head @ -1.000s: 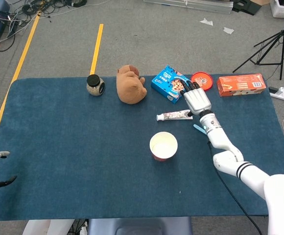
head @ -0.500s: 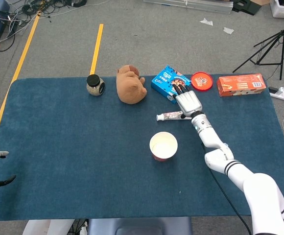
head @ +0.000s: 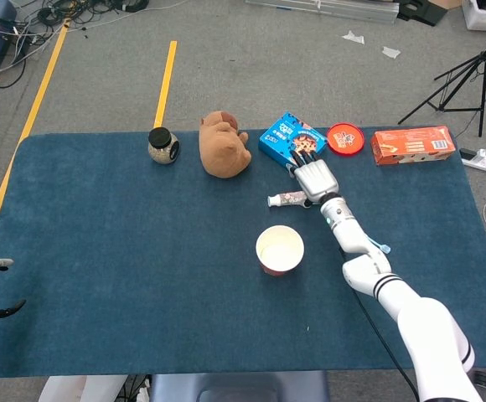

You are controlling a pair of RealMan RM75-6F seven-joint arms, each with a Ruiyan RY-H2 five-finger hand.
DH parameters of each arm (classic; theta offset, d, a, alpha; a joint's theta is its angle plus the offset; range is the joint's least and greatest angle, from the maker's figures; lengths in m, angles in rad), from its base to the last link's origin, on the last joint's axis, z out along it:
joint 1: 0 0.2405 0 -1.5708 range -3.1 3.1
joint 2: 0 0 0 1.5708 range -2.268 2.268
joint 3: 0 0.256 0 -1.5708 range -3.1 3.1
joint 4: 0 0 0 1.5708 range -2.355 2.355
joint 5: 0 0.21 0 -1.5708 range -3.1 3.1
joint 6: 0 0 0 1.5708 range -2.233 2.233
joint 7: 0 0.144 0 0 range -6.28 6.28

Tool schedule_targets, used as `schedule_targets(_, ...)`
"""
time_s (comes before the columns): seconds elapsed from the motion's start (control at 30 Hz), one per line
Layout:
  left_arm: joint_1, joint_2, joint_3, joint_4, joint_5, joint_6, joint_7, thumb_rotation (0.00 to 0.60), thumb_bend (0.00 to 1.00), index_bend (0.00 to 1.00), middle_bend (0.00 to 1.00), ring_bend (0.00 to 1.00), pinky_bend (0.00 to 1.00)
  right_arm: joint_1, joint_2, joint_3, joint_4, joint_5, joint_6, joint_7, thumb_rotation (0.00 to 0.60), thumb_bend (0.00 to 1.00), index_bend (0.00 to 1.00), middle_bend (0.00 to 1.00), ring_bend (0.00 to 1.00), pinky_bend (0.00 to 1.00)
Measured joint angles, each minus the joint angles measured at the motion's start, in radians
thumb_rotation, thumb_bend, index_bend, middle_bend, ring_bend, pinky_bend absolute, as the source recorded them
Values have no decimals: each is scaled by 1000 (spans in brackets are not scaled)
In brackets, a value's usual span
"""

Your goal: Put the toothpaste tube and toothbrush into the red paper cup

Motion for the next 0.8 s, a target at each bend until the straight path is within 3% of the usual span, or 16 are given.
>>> schedule_targets(0.8, 2, 8, -6, 9, -11, -6, -23, 600, 0, 294, 352, 255, 305, 52, -112, -20, 136, -35, -55, 60, 600, 98, 400, 0, 0, 108)
